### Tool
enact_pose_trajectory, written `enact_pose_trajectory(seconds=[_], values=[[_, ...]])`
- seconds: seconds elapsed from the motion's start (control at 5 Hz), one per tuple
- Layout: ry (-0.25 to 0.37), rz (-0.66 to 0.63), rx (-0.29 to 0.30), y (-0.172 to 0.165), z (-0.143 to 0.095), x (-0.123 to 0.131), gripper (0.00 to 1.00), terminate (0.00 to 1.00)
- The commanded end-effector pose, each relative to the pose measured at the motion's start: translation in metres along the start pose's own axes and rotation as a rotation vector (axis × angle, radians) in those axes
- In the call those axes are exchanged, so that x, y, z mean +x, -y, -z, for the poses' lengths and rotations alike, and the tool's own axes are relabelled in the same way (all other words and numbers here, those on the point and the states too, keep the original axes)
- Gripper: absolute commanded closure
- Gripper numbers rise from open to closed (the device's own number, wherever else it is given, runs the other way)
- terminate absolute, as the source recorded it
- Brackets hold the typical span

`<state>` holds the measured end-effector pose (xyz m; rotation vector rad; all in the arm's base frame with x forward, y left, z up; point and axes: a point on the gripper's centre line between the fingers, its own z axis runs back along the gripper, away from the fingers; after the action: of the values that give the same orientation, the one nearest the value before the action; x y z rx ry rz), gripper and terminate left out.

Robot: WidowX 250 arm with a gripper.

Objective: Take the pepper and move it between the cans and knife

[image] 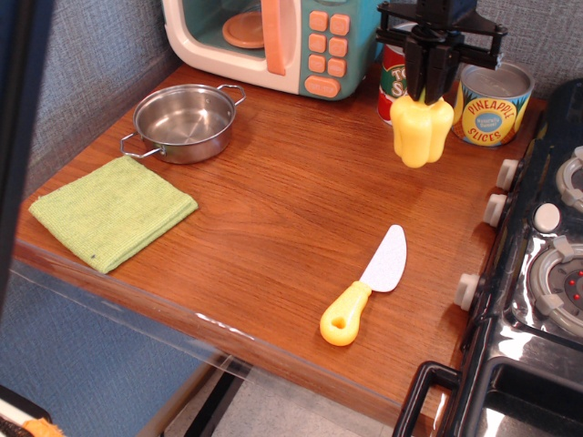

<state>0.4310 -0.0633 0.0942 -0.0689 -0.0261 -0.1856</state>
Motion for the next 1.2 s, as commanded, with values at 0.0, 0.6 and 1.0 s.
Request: enact_pose_trajectory(seconds=[0.0, 0.6, 1.0], values=[[0.012, 0.019, -0.017, 0.006, -0.010, 0.001, 1.00, 0.00], [-0.010, 0.013, 0.036, 0.002, 0.005, -0.004, 0.00, 0.00], [0.020, 0.018, 0.020, 0.000, -0.015, -0.007, 0.00, 0.00]])
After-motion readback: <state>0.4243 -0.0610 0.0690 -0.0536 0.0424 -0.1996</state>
